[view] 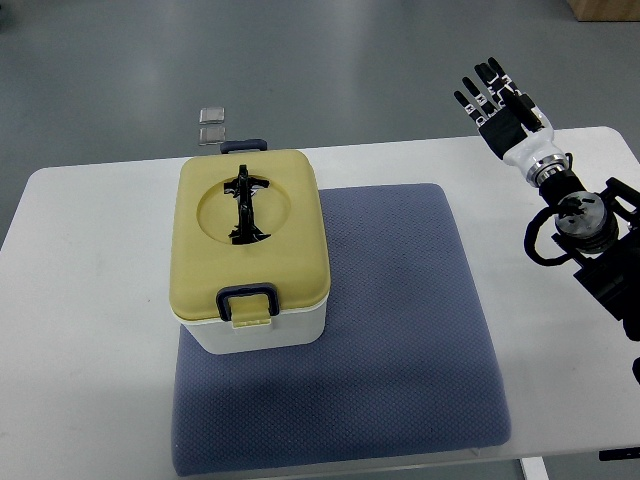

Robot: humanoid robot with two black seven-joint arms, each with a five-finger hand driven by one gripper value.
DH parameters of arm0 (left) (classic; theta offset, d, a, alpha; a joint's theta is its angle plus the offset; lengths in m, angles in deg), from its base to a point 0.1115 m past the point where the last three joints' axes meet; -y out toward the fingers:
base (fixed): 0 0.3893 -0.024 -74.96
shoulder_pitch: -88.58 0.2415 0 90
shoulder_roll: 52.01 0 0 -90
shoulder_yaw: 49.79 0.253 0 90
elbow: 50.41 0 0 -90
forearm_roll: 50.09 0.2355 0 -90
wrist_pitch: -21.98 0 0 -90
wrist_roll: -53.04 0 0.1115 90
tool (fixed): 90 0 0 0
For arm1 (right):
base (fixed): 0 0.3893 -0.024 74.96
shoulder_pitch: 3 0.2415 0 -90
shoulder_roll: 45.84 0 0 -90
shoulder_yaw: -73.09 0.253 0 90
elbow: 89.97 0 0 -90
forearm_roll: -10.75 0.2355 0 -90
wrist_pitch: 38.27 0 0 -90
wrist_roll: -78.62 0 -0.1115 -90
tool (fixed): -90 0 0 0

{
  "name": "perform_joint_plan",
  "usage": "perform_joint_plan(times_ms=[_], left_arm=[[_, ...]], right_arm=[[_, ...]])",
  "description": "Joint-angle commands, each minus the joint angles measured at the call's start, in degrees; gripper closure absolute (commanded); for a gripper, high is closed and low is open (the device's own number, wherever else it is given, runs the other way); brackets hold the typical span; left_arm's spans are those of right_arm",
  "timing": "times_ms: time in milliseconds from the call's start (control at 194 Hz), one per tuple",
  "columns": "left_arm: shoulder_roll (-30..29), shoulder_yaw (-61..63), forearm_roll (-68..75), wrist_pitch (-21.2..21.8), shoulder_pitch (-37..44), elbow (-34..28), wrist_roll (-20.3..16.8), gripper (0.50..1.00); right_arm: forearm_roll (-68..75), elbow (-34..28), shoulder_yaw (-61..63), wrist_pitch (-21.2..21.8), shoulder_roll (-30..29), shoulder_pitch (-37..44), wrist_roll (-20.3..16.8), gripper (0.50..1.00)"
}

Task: Open white storage box with right hand
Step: 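Raise the right hand and begin moving it toward the box, then reach the right hand over the yellow lid toward its black handle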

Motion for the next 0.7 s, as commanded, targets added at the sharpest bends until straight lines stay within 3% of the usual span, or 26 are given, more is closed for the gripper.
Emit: perform_joint_plan(times_ms=[0,365,524,694], left_arm=[[0.0,0.0,0.0,0.0,0.0,0.0,0.1,0.5],[0.0,0.0,-0.1,0.6,0.0,0.1,0.6,0.5],[0.0,0.0,-0.1,0.6,0.0,0.1,0.6,0.5],[0.0,0.0,-0.1,0.1,0.0,0.0,0.5,0.5]], right_arm=[[0.0,0.0,0.0,0.0,0.0,0.1,0.0,0.566],[-4.0,0.0,-1.9,-0.5,0.5,2.0,-0.2,0.566],[-15.6,-0.5,-3.4,-0.4,2.1,7.2,-0.1,0.566],[-37.9,-6.2,-9.9,-0.3,6.1,15.0,0.3,0.566]])
